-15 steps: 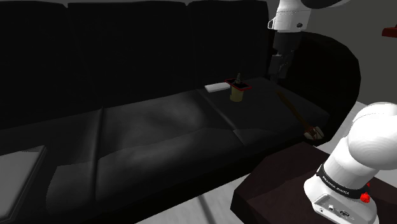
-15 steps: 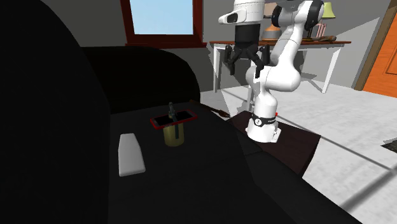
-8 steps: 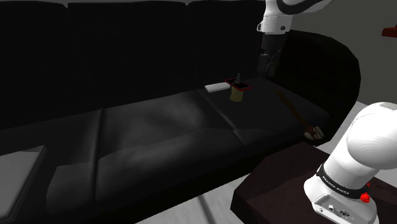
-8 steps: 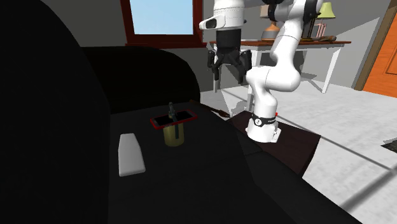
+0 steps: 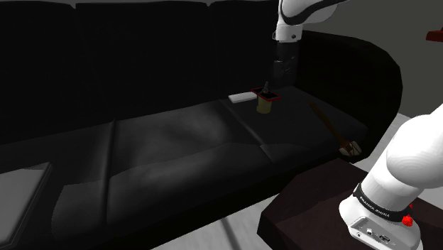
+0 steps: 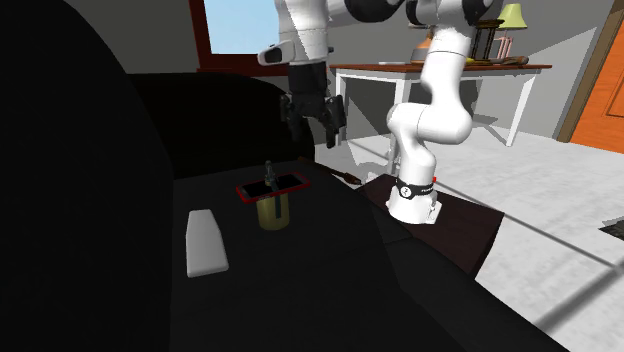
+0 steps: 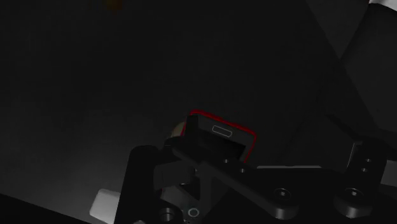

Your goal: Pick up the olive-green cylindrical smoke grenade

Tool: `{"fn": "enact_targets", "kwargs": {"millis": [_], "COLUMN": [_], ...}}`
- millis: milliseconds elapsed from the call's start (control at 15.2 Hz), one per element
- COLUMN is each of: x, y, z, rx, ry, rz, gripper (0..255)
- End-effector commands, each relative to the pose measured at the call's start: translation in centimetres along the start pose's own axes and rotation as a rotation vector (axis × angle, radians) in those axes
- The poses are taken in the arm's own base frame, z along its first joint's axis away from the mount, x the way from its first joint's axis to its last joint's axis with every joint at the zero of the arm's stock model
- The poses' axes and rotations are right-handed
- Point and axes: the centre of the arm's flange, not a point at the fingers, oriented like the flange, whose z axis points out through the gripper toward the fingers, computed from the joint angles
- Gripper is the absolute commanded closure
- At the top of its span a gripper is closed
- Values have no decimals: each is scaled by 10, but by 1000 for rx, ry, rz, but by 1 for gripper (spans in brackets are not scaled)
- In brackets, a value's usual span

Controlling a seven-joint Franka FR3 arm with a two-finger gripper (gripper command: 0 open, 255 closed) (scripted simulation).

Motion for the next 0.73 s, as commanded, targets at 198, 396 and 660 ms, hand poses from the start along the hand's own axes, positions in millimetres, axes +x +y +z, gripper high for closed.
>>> {"fn": "enact_targets", "kwargs": {"millis": [198,396,660], "x": [56,75,77], "y": [38,51,52], "z": [8,17,38], "rx": [7,10,10], "ry": [-5,-7,-7], "rz": [-7,-9,-9], "gripper": [0,0,0]}}
